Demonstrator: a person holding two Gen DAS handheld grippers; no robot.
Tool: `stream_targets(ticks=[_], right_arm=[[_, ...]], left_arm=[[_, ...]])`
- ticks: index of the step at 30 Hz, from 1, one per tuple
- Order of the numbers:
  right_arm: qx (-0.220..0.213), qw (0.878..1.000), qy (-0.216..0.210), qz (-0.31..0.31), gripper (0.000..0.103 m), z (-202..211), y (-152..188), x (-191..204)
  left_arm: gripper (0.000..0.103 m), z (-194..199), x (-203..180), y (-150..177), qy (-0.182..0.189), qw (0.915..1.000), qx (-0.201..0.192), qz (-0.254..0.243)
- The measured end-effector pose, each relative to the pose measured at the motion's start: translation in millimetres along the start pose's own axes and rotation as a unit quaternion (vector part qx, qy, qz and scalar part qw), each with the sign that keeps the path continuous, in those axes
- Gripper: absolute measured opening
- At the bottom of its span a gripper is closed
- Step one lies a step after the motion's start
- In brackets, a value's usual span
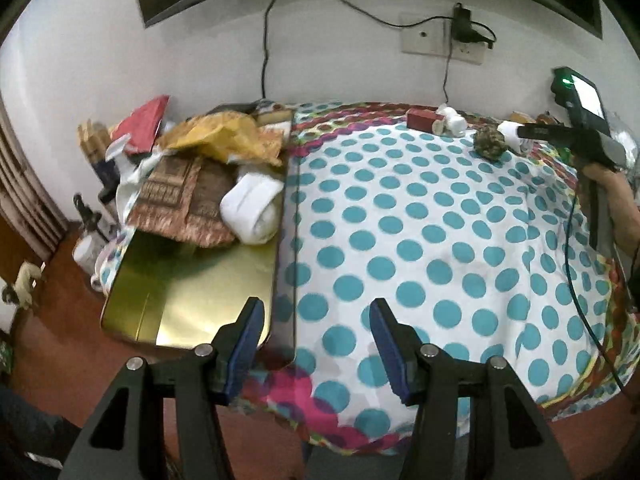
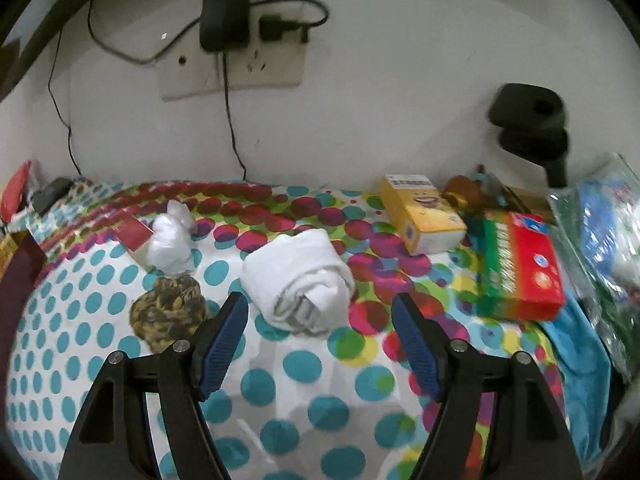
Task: Organize objects
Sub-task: 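Grasp the rolled white towel on the bed with the right gripper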
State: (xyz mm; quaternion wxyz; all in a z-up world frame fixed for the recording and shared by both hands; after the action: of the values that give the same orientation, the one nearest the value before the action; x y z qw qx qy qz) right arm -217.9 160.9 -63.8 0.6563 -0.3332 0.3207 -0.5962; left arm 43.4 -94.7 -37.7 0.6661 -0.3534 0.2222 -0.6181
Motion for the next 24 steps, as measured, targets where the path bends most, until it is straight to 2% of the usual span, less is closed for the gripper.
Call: stream_targets(ticks=[10, 13, 18, 20, 24], right_arm=[[0.023, 1.0, -0.013, 0.003, 0.072, -29.8, -1.6, 15.0], [0.031, 0.999, -0.016, 0.007, 0.059, -33.5, -1.3, 17.7], [0.043, 0.999, -0.008, 0.007, 0.047, -38.1, 0.3, 19.6], [0.037, 0.999, -0.006, 0.003, 0.039, -35.7, 0.5, 18.9], [0.033, 0.999, -0.002, 0.004, 0.037, -24.2, 6.7, 18.4]], left_arm=[[0.056, -28.6, -33.6, -23.8, 0.02, 0.9995, 0.011, -0.023], [0.056, -37.2, -46.4, -37.5, 0.028, 0.9992, 0.003, -0.03], [0.056, -53.4, -70.2, -62.0, 0.037, 0.9982, -0.017, -0.042], [0.056, -60.8, -79.8, -72.7, 0.047, 0.9977, -0.027, -0.041], [0.056, -80.7, -104.6, -98.8, 0.088, 0.9942, -0.045, -0.04]])
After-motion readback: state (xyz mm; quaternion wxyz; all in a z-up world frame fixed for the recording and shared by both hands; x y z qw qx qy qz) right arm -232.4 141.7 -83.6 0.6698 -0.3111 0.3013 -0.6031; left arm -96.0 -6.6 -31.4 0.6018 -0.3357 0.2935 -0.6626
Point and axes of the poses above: each gripper's, at about its wrist camera, not at the fingertips, and z roughly against the way its jaws point, x to its left, y to its underside, the point moved 1 cm from there along -z, roughly the way its jaws point, and after that the axes turned 9 degrees about -x, right-handed, at the moved point
